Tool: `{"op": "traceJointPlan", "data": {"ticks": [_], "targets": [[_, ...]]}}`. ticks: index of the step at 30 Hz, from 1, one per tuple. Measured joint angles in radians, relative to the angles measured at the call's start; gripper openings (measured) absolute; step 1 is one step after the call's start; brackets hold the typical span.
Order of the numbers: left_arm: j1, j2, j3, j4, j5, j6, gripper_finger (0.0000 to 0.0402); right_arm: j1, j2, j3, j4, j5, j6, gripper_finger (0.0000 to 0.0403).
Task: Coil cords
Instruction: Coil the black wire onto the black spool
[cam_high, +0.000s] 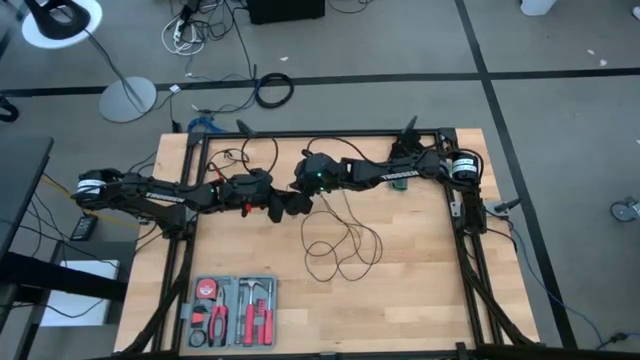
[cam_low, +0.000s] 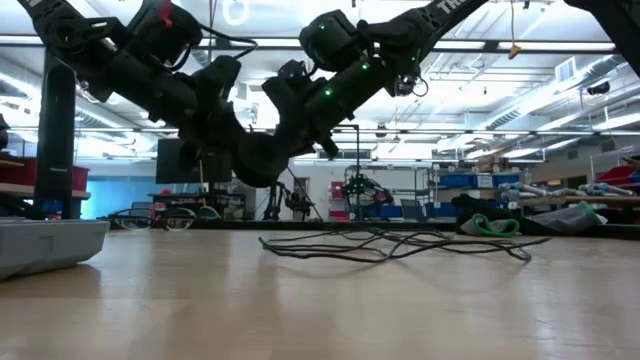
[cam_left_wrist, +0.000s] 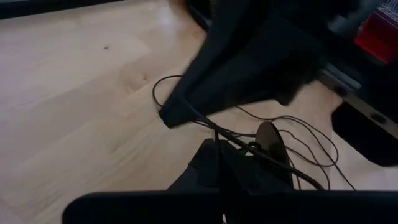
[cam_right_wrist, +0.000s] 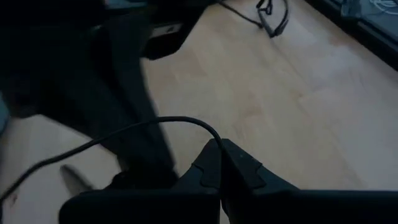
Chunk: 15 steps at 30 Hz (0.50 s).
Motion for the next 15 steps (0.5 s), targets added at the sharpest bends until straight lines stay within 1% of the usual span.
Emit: {"op": "traceJointPlan", "data": {"ticks": [4, 6, 9, 15], "targets": [[0.015, 0.000, 0.000, -0.003, 0.001, -0.002, 0.0000, 0.020, 0.000, 0.000, 0.000, 0.019, -0.050, 0.0000], [0.022, 0.000, 0.000, -0.002, 0.001, -0.002, 0.0000, 0.030, 0.000, 0.000, -0.004, 0.056, -0.074, 0.0000], [0.031, 0.000, -0.001, 0.006, 0.034, -0.003, 0.0000, 0.035, 0.000, 0.000, -0.037, 0.077, -0.110, 0.0000], [0.035, 0.001, -0.001, 0.080, 0.093, 0.000, 0.0000, 0.034, 0.000, 0.000, -0.063, 0.078, -0.133, 0.0000]]}}
